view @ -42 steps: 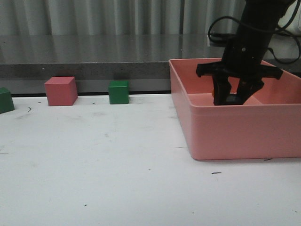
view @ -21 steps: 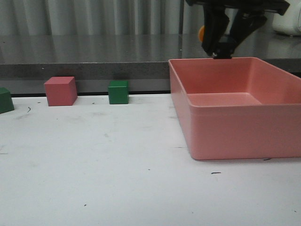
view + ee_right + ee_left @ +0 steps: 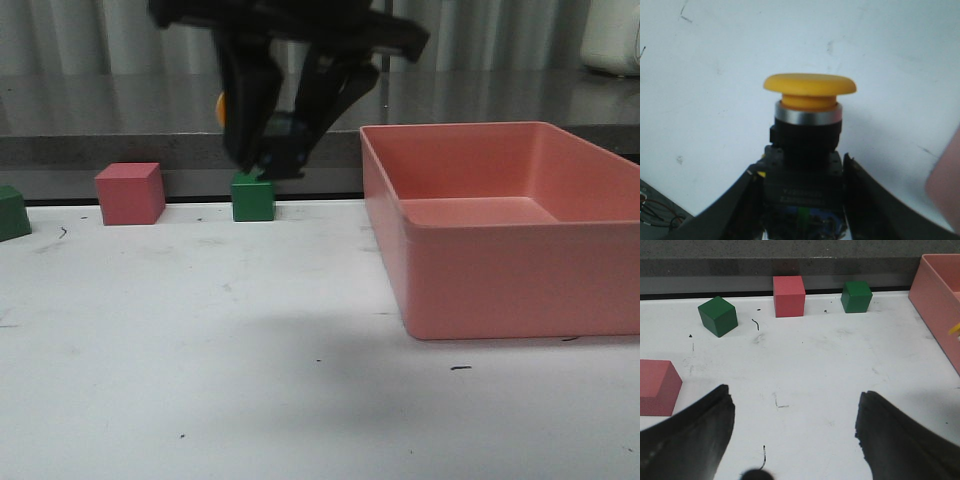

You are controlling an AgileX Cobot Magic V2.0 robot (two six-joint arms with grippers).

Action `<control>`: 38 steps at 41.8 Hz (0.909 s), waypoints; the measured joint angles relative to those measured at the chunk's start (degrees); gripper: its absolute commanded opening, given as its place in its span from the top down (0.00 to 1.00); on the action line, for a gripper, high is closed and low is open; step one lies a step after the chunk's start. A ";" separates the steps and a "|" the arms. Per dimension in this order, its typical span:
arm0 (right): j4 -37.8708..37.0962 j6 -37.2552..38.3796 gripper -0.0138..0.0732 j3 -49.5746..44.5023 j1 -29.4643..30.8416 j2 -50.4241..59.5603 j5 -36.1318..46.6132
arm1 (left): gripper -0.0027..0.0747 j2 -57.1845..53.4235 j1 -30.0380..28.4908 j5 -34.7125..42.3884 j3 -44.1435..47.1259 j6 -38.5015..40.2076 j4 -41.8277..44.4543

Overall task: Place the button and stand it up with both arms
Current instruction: 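Lift the button out of the bin and carry it toward the cubes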

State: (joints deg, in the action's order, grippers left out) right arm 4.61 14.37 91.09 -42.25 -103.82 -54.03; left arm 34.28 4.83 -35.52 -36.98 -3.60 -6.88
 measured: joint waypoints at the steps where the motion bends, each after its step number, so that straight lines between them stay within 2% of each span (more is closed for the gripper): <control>1: 0.00 0.69 0.50 0.43 -0.58 -0.92 0.00 | 0.33 0.00 0.00 0.00 0.00 0.00 0.00; 22: -3.76 17.03 0.50 21.98 -2.72 -23.86 -8.81 | 0.33 0.00 0.00 0.00 0.00 0.00 0.00; 38: -5.54 26.41 0.50 26.17 -2.72 -30.08 -7.96 | 0.33 0.00 0.00 0.00 0.00 0.00 0.00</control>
State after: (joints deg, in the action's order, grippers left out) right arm -0.93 40.78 117.26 -44.97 -133.91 -61.99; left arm 34.28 4.83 -35.52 -36.98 -3.60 -6.88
